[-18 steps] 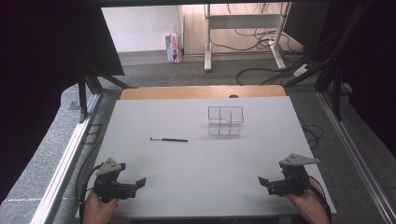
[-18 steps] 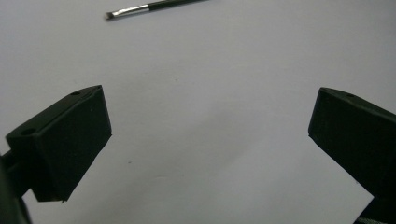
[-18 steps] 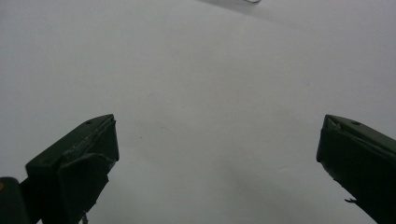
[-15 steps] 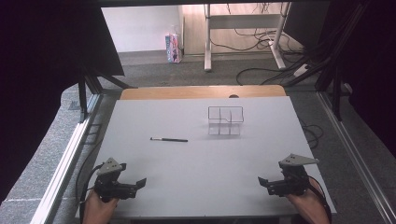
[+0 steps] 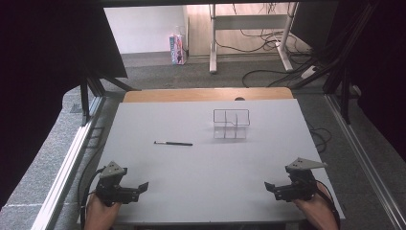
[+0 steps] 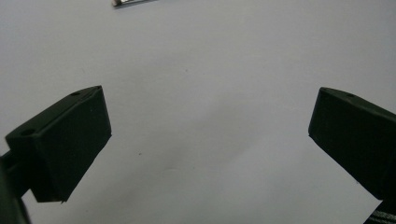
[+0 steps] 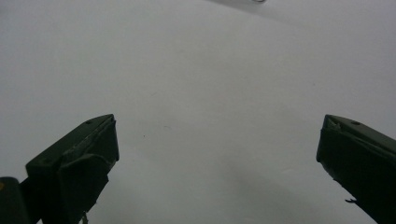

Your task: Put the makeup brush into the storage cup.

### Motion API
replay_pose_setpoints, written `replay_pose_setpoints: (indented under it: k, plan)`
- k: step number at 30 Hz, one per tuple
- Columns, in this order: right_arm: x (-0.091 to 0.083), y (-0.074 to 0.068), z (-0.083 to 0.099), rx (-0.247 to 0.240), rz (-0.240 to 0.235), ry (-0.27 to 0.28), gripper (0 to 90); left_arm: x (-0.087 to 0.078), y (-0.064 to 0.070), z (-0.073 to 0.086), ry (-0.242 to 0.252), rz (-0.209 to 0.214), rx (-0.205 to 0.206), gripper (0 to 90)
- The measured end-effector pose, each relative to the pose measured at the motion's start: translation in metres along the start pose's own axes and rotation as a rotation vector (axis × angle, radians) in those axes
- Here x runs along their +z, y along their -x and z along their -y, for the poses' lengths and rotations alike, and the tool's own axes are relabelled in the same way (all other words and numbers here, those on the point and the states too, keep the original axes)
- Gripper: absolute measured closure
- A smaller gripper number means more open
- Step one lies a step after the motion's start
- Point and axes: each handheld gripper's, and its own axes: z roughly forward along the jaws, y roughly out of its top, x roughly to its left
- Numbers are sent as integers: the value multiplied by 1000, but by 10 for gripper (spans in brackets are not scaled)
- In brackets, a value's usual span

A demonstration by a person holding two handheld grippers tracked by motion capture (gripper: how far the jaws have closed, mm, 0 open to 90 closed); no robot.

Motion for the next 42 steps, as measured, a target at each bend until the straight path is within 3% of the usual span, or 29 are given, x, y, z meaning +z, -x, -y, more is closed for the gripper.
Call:
replay_pose_setpoints:
  k: [9, 17, 33, 37, 42]
  plan:
    - [0, 0, -1, 16, -6, 5, 0, 1, -2, -2, -15, 8, 8, 0]
    - [0, -2, -1, 8, -13, -3, 0, 1, -5, -7, -44, -28, 21, 0]
    - [2, -3, -2, -17, 1, -28, 0, 8, -7, -20, -68, -50, 38, 0]
    - [2, -3, -2, -19, 6, -32, 0, 11, -8, -23, -84, -54, 36, 0]
    - [3, -3, -1, -18, 8, -37, 2, 17, -8, -30, -122, -63, 62, 0]
